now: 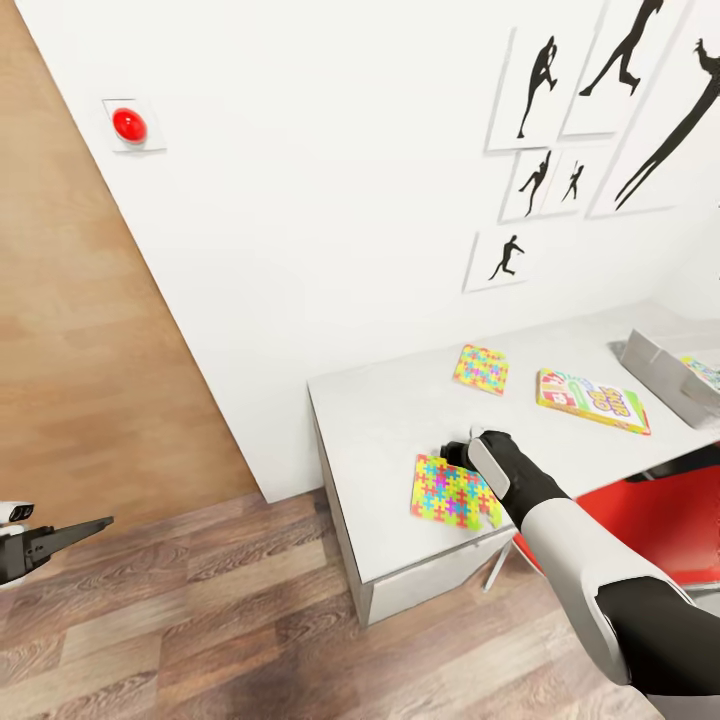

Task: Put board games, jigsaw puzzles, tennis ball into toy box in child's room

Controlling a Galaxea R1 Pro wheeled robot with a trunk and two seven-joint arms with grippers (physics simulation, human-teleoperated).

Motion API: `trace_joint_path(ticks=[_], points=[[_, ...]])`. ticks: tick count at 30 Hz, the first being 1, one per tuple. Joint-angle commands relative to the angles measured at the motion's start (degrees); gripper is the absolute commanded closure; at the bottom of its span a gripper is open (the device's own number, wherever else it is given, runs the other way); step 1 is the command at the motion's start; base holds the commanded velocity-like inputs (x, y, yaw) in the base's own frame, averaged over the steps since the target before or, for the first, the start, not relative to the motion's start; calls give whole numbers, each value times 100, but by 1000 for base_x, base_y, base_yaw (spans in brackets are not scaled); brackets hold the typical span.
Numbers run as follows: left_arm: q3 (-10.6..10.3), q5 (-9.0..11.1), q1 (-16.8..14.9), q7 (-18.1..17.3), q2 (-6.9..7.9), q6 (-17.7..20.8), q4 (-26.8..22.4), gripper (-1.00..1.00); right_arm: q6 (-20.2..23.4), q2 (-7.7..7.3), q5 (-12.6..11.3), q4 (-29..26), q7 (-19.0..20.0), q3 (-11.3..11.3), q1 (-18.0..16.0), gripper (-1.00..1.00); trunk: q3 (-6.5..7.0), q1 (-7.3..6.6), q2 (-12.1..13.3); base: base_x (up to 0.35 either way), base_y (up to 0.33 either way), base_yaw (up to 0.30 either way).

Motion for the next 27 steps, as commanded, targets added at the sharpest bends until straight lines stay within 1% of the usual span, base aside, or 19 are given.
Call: trace_joint_path(ticks=[1, 19, 27], points=[[0, -4, -3, -23, 1, 63, -3, -100, 18, -8, -60, -8, -50, 47, -4, -100, -9, 2, -9, -67, 0, 0], [0, -4, -3, -23, 1, 62, -2, -100, 18, -8, -59, -8, -50, 39, -4, -100, -9, 2, -9, -75, 0, 0], [0, -4, -3, -23, 3, 62, -1, -100, 21, -1, -59, -12, -50, 38, -4, -100, -9, 2, -9, -124, 0, 0]])
